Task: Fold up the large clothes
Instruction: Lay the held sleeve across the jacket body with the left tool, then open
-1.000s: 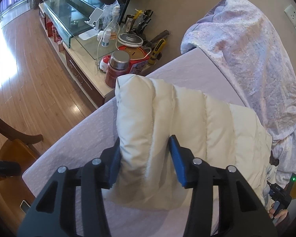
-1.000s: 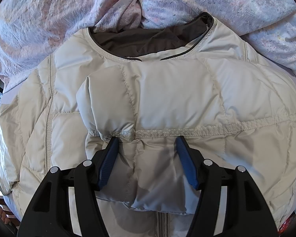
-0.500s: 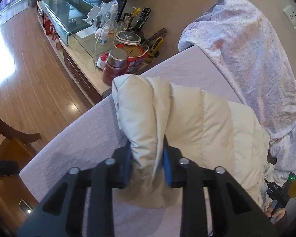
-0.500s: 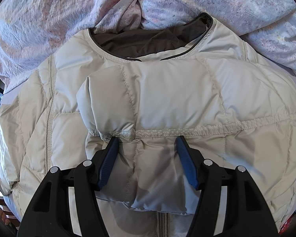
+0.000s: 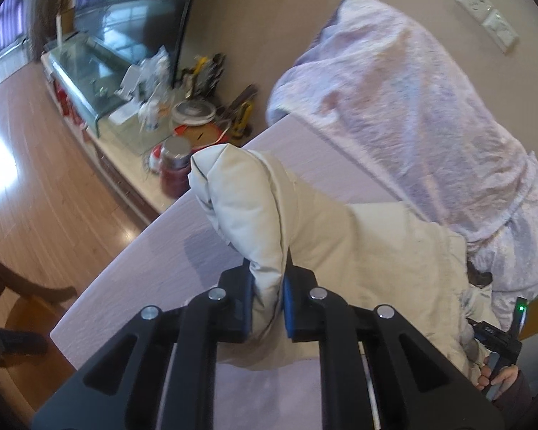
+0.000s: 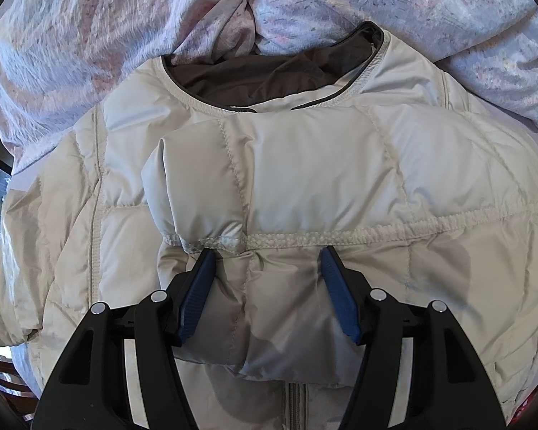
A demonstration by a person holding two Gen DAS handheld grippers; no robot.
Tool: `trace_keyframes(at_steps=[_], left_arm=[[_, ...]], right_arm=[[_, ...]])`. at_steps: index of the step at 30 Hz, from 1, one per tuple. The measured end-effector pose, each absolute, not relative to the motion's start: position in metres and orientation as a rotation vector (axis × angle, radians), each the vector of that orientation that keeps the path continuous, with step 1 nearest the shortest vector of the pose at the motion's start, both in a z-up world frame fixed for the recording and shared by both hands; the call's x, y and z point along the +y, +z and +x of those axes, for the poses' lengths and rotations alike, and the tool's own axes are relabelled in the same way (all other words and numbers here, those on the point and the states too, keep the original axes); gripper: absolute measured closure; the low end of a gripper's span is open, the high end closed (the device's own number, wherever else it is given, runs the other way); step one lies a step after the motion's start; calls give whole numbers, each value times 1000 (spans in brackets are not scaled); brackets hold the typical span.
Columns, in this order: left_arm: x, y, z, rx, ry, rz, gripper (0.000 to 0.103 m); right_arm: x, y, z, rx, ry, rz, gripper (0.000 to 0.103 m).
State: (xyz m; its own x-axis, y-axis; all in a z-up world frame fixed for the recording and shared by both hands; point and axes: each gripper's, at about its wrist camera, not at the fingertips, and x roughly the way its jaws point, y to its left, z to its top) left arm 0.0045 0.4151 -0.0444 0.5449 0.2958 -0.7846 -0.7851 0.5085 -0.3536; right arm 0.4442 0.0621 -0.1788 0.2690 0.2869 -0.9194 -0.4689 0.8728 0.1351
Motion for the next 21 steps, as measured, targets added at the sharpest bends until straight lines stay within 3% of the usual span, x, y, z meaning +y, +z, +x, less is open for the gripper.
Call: trace_keyframes(at_steps=[14, 21], left_arm=[[340, 27, 97, 685, 527, -654, 90], [296, 42, 142, 694, 441, -605, 90]], right_arm=[[47, -164, 450, 1212, 594, -119, 39], [29, -146, 449, 1166, 630, -149, 32]])
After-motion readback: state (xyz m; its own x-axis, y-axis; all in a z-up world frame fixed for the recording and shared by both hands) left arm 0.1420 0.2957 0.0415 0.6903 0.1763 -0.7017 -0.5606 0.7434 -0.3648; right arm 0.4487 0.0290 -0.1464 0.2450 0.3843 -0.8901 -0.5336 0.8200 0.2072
